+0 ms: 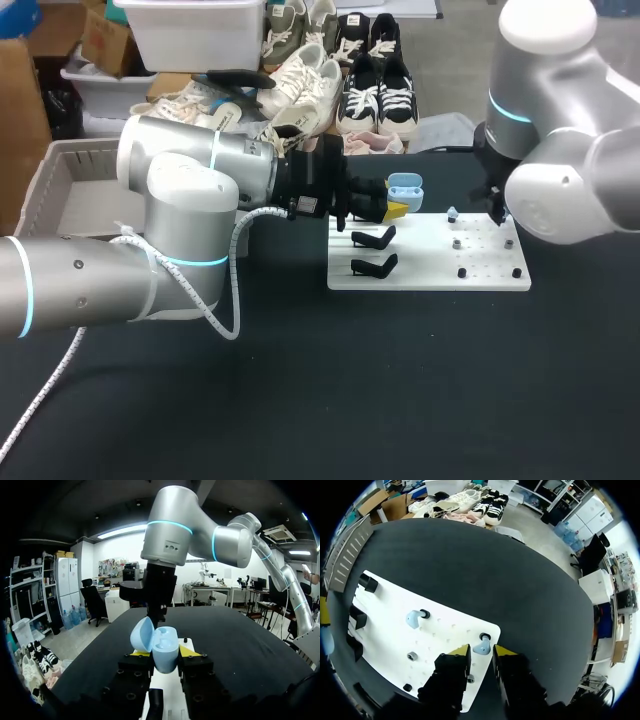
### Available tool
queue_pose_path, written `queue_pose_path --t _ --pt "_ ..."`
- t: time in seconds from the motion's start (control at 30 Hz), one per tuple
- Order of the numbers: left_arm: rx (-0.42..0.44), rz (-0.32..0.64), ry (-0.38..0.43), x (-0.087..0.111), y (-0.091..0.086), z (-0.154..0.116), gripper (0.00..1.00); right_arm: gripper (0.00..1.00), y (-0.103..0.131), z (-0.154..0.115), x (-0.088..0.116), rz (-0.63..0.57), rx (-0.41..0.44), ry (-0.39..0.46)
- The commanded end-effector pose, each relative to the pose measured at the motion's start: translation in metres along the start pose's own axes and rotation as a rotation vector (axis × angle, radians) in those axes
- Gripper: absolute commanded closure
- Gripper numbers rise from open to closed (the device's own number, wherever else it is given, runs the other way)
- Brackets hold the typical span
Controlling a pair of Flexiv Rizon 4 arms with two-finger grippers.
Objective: Pick up each earbud case from the left stands, insert the matching earbuds, close the lid, and place the case in the box.
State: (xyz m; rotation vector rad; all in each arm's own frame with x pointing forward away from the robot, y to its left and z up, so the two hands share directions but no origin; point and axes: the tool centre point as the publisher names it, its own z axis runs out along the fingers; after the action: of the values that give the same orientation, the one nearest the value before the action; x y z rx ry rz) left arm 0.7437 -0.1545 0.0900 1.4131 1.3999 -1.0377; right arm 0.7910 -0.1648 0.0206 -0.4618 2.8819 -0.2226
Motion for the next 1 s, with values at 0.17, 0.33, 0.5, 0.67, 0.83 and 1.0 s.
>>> queue_pose_path --t 0.17,0.33,0.5,0.67,0.83,1.0 --pt "-0.004 0.001 -0.001 0.000 -0.001 0.000 1.00 0.79 0.001 0.000 -0.002 0.008 0.006 -0.004" --pt "-0.004 0.001 -0.001 0.000 -0.001 0.000 1.00 0.82 0.002 0.000 -0.002 0.009 0.007 0.000" --pt "-0.004 0.001 -0.001 0.000 -0.001 0.000 1.00 0.87 0.001 0.001 -0.001 0.011 0.008 0.004" --pt "-0.004 0.001 -0.001 0.000 -0.001 0.000 1.00 1.00 -0.001 0.000 0.000 0.017 0.010 0.005" --pt "-0.004 0.001 -0.001 0.000 -0.001 0.000 1.00 1.00 -0.002 -0.007 0.004 0.025 0.013 -0.009" --pt "-0.004 0.001 -0.001 0.000 -0.001 0.000 1.00 1.00 0.000 -0.026 0.009 0.030 0.017 -0.039"
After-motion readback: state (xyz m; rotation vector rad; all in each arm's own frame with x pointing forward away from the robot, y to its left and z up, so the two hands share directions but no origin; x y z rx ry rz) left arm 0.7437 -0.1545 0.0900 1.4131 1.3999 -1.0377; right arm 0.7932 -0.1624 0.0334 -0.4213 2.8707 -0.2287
